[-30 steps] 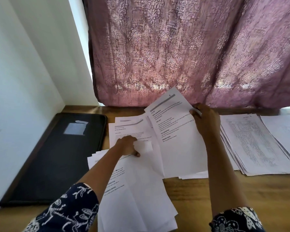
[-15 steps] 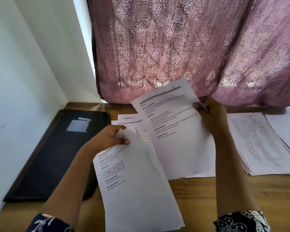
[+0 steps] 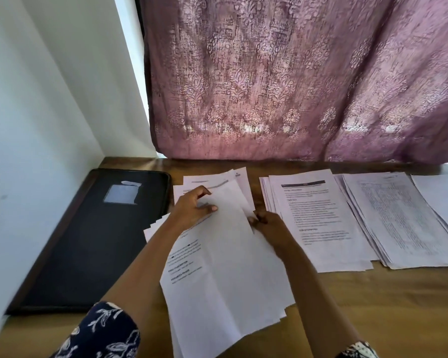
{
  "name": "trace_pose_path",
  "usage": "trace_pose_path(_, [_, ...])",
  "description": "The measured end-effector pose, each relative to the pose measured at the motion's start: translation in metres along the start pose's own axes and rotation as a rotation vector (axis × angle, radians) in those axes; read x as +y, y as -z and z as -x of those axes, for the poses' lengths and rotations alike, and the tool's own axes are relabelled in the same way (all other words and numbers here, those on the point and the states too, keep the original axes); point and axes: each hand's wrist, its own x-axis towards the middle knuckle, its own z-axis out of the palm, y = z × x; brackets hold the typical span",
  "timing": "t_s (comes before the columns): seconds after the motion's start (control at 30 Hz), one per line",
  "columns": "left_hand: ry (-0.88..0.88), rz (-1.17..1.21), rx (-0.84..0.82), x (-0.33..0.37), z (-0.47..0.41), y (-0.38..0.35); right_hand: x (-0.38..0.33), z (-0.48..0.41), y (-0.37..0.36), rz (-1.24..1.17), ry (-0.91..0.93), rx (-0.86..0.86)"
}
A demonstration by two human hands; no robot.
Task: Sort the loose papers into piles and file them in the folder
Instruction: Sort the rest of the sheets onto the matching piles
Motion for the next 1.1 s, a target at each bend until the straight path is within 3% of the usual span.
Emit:
trace_pose_path(0.23, [0.086, 0.073, -0.049, -0.021, -0.011, -0.002, 0.010, 0.027, -0.042, -0.335, -0.122, 0.056])
trace_pose_path(0.33, [0.087, -0.106, -0.102, -0.027, -0.015, -0.013, 0.008, 0.034, -0.049, 0.097, -0.126, 0.007])
trace_pose_path(0.4, [0.120, -0.175, -0.124, -0.033, -0.014, -0.023, 0.015, 0.029, -0.050, 0.340, 0.000, 0.118])
trace_pose_path(0.5, [0.098, -0.228, -0.093, -0.040, -0.008, -0.034, 0.026, 0.001, -0.042, 0.494, 0.175, 0.277])
trace_pose_path(0.63, [0.026, -0.176, -0.029, -0.048, -0.005, -0.039, 0.009, -0.055, -0.031, 0.640, 0.398, 0.301])
trace_pose_path(0.73, [0.038, -0.115, -0.032, -0.050, -0.007, -0.036, -0.004, -0.104, -0.024, 0.551, 0.167, 0.338])
trace_pose_path(0.83, [0.026, -0.084, -0.037, -0.051, -0.010, -0.032, -0.009, -0.135, -0.020, 0.501, 0.000, 0.228])
trace_pose_path(1.1, [0.045, -0.042, -0.068, -0.054, -0.011, -0.027, -0.008, -0.137, -0.035, 0.361, -0.065, 0.225])
